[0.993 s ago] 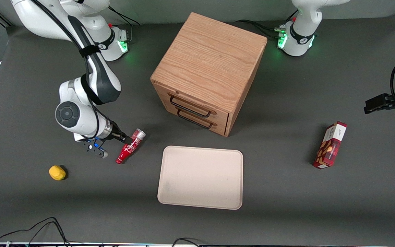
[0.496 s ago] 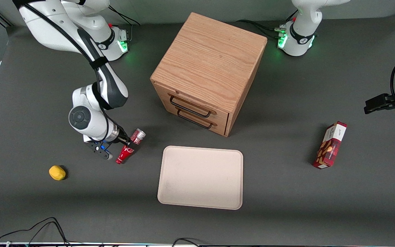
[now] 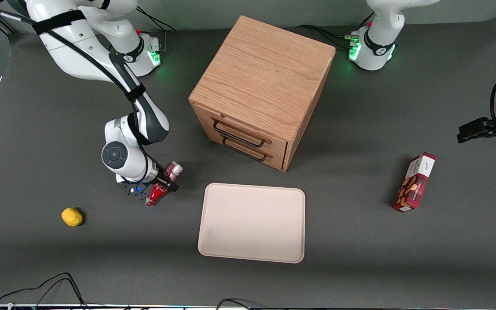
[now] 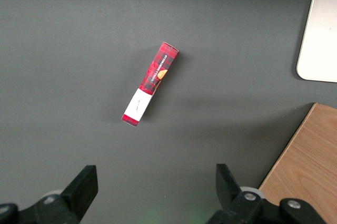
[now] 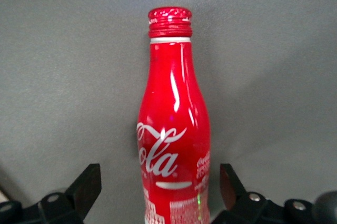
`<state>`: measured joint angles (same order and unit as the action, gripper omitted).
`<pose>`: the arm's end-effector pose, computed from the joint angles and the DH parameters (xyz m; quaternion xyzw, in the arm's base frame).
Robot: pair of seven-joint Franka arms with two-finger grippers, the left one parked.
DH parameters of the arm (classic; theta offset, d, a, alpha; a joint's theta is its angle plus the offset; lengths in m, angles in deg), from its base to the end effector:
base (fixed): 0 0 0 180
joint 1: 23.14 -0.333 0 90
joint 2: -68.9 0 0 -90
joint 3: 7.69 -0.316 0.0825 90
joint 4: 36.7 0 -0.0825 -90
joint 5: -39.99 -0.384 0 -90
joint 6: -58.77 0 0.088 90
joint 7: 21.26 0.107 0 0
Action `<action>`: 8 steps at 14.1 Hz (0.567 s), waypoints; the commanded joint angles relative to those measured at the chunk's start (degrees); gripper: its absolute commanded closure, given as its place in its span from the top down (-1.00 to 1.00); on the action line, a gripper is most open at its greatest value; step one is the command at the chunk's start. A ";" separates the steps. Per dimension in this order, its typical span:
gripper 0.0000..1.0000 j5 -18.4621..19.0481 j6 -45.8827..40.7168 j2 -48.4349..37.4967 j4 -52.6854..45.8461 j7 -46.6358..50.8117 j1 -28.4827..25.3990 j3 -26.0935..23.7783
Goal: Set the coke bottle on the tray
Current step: 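Close the right gripper around the bottle's body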
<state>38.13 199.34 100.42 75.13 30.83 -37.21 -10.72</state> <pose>0.5869 0.1797 0.1897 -0.9482 0.3160 0.0334 0.0060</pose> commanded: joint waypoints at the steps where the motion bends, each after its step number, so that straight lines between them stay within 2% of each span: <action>1: 0.98 2.48 1.29 0.64 -0.21 2.58 -0.25 0.04; 2: 0.96 2.57 1.29 0.64 -0.21 2.49 -0.25 0.04; 4: 0.75 2.66 1.29 0.73 -0.21 2.58 -0.25 0.04; 5: 0.47 2.57 1.29 0.65 -0.21 2.58 -0.25 0.04; 6: 0.08 2.66 1.29 0.64 -0.12 2.58 -0.25 0.04; 7: -0.55 2.66 1.29 0.64 -0.04 2.58 -0.25 0.04; 8: -1.00 2.74 1.29 0.56 -0.04 2.75 -0.34 0.04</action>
<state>39.12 199.78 100.93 75.06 31.25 -37.21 -10.72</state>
